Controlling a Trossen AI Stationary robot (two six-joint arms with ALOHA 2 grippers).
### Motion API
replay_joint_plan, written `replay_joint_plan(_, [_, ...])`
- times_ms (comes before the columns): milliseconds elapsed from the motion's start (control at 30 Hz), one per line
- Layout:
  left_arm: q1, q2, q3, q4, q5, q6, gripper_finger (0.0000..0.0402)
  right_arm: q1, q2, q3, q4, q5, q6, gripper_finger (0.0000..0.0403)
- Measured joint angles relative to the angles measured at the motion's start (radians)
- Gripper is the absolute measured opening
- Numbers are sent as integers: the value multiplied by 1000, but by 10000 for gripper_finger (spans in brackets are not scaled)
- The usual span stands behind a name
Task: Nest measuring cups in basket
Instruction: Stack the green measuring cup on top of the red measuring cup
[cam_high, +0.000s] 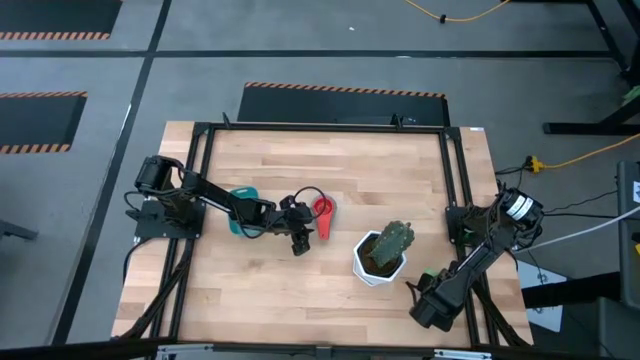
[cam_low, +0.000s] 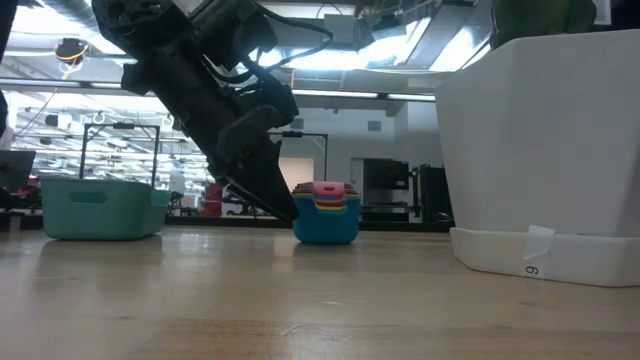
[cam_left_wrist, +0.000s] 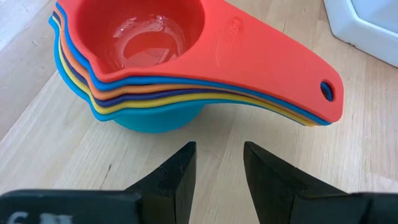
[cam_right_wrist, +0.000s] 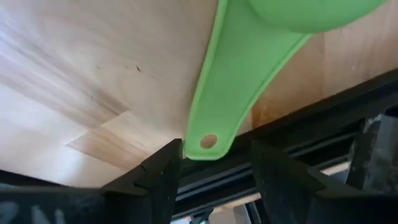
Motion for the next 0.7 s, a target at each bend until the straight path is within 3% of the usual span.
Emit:
replay_joint_plan(300, [0, 0, 0, 0, 0, 0, 128, 4, 0, -36, 56, 23, 13, 196])
replay_joint_plan(500, [0, 0, 0, 0, 0, 0, 128, 1, -4, -107, 111, -48, 38, 196])
replay_joint_plan(700, [0, 0, 0, 0, 0, 0, 128, 4, -2, -104, 108, -51, 22, 196])
